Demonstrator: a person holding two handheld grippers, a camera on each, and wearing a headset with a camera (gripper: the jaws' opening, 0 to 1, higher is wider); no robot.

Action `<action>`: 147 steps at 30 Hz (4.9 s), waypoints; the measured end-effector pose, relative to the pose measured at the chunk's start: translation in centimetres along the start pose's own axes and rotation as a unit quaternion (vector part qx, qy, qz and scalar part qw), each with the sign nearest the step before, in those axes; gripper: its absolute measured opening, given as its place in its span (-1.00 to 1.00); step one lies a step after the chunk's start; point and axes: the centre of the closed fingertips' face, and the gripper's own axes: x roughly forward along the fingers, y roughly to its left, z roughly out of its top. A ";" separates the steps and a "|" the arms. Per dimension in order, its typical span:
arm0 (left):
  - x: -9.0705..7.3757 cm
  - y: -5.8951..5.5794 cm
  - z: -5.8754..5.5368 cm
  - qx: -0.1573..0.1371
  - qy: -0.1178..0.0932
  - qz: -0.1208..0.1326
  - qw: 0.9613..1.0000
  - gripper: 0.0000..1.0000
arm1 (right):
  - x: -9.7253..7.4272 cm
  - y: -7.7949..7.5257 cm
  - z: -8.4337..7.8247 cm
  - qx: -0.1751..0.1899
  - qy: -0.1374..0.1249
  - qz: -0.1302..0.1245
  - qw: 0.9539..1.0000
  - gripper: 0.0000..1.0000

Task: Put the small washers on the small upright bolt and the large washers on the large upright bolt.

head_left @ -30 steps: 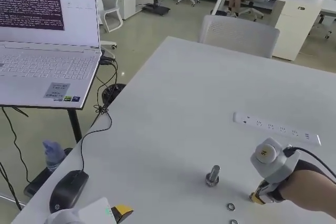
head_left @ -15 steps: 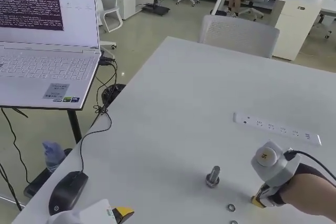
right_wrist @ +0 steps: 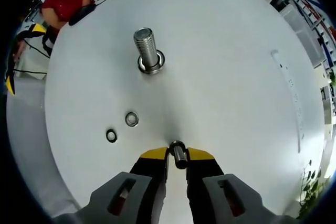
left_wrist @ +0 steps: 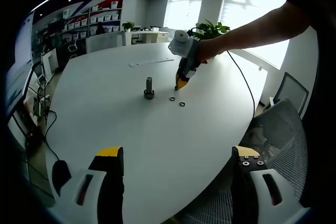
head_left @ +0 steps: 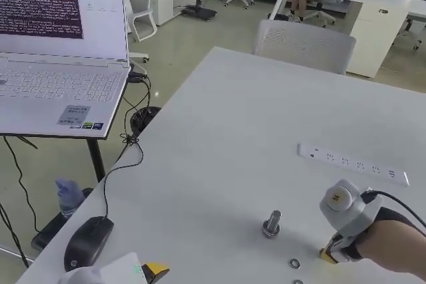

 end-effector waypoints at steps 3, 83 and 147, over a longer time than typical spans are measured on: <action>0.0 0.0 0.0 -0.001 0.001 -0.001 1.000 0.68 | 0.0 -0.1 0.0 0.000 0.001 0.001 1.000 -0.72; -2.5 -1.5 0.8 0.027 -0.005 0.015 0.999 0.61 | -6.2 3.1 3.7 -0.037 -0.061 0.006 0.997 -0.48; -1.8 -1.2 0.2 0.007 -0.016 -0.004 1.000 0.65 | 1.1 5.8 3.4 -0.021 -0.040 0.023 0.999 -0.47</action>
